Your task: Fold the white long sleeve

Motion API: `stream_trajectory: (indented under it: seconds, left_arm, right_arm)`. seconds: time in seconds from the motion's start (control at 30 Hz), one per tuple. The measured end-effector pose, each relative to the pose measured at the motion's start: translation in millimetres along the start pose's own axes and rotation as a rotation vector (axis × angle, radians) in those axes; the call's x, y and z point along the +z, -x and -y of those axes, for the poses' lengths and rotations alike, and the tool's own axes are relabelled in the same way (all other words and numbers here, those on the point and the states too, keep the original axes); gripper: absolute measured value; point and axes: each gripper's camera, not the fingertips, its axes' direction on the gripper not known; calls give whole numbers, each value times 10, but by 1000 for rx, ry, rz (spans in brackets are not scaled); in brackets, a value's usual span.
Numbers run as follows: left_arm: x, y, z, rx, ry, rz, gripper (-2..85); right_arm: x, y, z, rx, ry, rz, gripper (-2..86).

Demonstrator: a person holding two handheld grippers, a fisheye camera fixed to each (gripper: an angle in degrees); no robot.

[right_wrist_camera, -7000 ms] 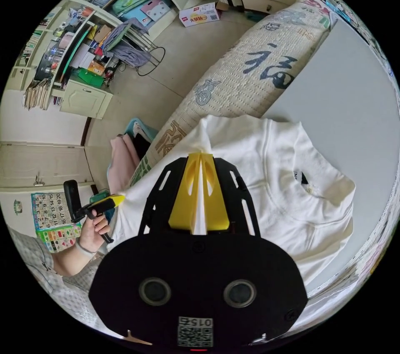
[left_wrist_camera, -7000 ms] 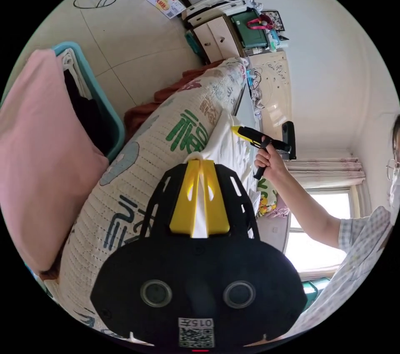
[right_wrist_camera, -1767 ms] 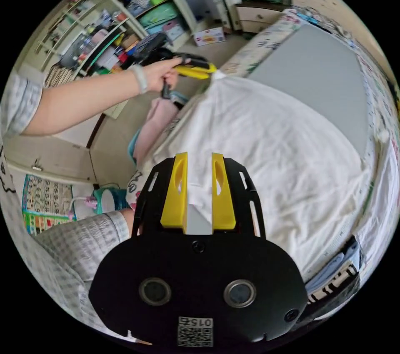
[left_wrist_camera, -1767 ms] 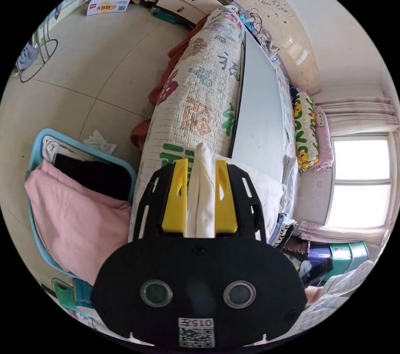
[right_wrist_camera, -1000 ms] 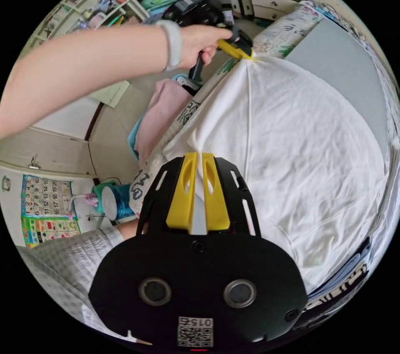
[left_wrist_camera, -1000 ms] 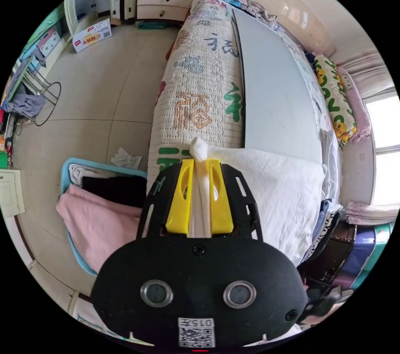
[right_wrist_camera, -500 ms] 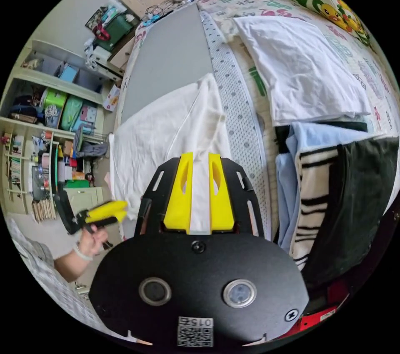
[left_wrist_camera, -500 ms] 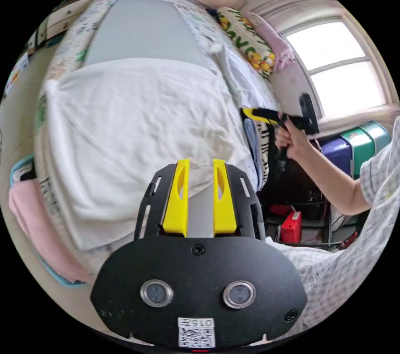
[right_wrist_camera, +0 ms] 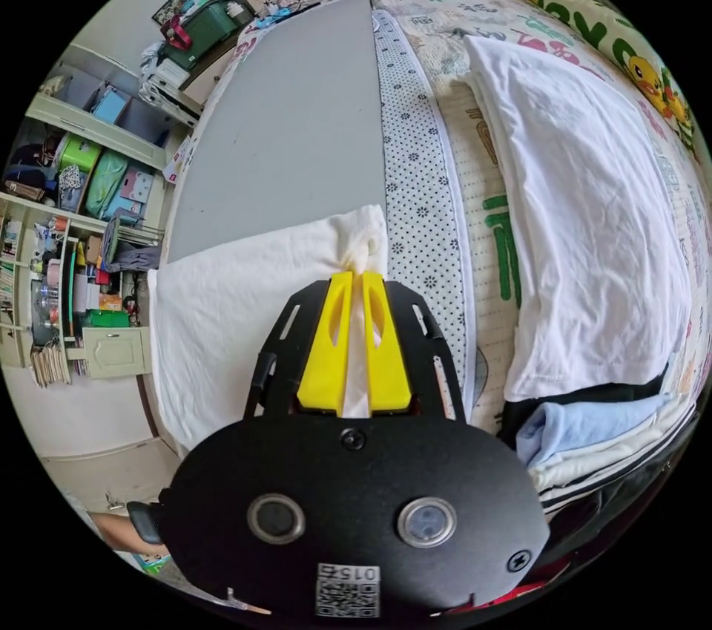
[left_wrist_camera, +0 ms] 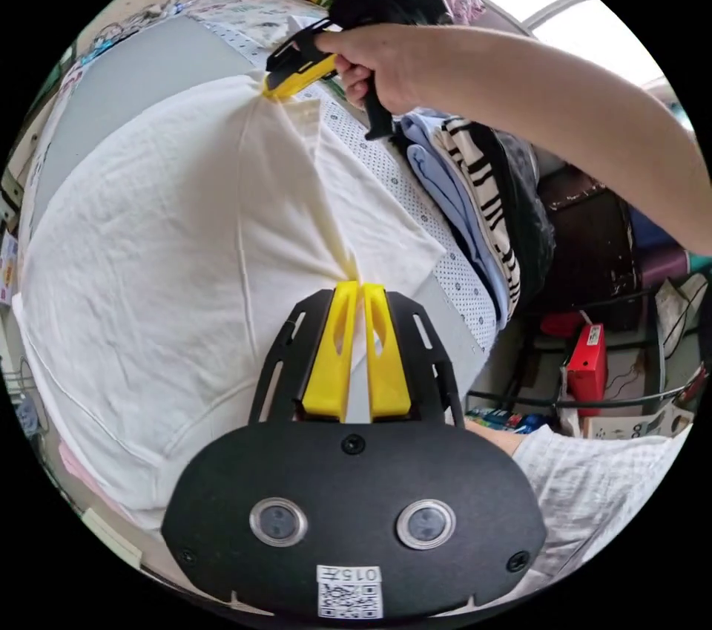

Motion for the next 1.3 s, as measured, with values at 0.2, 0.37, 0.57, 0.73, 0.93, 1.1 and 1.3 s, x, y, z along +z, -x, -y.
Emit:
stream_trajectory:
  seconds: [0.2, 0.37, 0.57, 0.73, 0.93, 1.1, 1.3]
  left_arm:
    - [-296, 131, 550, 54, 104, -108, 44]
    - [-1235, 415, 1626, 68, -134, 46, 90]
    - [-826, 845, 3066, 23, -24, 76, 117]
    - [-327, 782, 3561, 59, 156, 158, 105]
    - [-114, 885, 3575, 31, 236, 193, 60]
    - [-99, 798, 3579, 143, 254, 250, 34]
    - [-448, 1010, 3476, 96, 67, -26, 24]
  right_arm:
    - [-325, -171, -153, 22, -42, 76, 59]
    - [-775, -465, -1060, -1, -36, 7, 87]
    - [-518, -814, -1756, 163, 156, 131, 101]
    - [-391, -785, -1826, 128, 212, 228, 81]
    - [-313, -859, -1893, 121, 197, 188, 30]
    - [-451, -1032, -2063, 149, 154, 202, 6]
    - [-1020, -1312, -2380, 179, 48, 82, 2]
